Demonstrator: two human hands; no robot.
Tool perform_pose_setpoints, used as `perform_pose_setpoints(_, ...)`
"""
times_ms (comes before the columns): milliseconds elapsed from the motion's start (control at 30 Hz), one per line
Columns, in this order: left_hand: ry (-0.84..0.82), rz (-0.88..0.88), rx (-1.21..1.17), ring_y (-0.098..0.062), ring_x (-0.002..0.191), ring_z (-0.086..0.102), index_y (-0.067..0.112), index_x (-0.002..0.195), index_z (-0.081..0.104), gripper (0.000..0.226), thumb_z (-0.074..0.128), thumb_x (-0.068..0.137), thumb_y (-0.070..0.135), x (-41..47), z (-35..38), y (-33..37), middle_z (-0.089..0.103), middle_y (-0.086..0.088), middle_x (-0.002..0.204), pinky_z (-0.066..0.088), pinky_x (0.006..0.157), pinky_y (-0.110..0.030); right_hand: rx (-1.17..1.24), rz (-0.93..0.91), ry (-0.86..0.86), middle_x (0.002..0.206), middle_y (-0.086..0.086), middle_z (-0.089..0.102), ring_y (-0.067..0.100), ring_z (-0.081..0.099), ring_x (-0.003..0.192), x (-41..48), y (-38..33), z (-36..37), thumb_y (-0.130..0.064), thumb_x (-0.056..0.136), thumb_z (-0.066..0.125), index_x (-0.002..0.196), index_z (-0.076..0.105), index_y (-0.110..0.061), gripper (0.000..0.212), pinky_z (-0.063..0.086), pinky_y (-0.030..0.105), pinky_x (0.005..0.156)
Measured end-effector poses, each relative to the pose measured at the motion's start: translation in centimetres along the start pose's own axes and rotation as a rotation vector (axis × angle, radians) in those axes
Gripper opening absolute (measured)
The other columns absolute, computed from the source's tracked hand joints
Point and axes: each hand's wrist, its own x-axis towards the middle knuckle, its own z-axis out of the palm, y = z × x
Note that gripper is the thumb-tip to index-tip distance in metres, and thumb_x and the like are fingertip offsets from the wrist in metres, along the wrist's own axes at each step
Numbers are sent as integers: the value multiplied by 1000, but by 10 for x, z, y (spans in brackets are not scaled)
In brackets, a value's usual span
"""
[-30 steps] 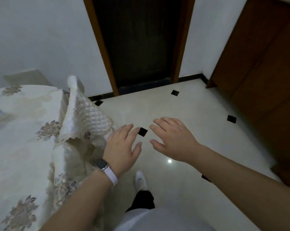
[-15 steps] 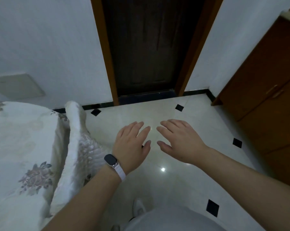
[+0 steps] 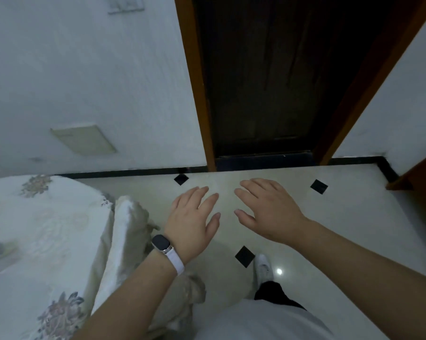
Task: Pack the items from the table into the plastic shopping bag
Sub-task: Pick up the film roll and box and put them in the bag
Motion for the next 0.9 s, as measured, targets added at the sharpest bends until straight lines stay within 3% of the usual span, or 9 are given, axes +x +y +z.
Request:
perform_pose_setpoints(233,29,-73,79,-31,120,56,19,127,60,45,47,91,43,129,-1,8,61,-9,130,47,97,-45,60,-92,-47,138,1,55,23,48,127,103,99,-26,-55,93,33,134,55,-22,57,37,42,106)
perform_pose_setpoints(367,76,-156,104,-29,121,55,19,125,61,44,49,90,42,167,0,-2,62,-8,129,47,97,-45,74,-196,-33,139,-1,53,20,45,130,157,129,-33,-52,95,40,135,54,-23,52,34,40,108)
perform_pose_setpoints(667,154,-320,127,-28,119,54,17,122,63,42,52,89,39,198,10,-69,62,-8,127,44,95,-42,130,-360,-18,131,1,58,22,50,121,260,117,-6,-50,92,42,127,60,-19,50,37,41,104)
perform_pose_setpoints(900,170,-392,69,-30,118,55,17,123,63,43,53,89,40,243,37,-167,62,-7,126,46,96,-44,47,-436,-64,131,0,57,21,48,122,368,95,19,-51,92,41,128,58,-21,50,34,38,105)
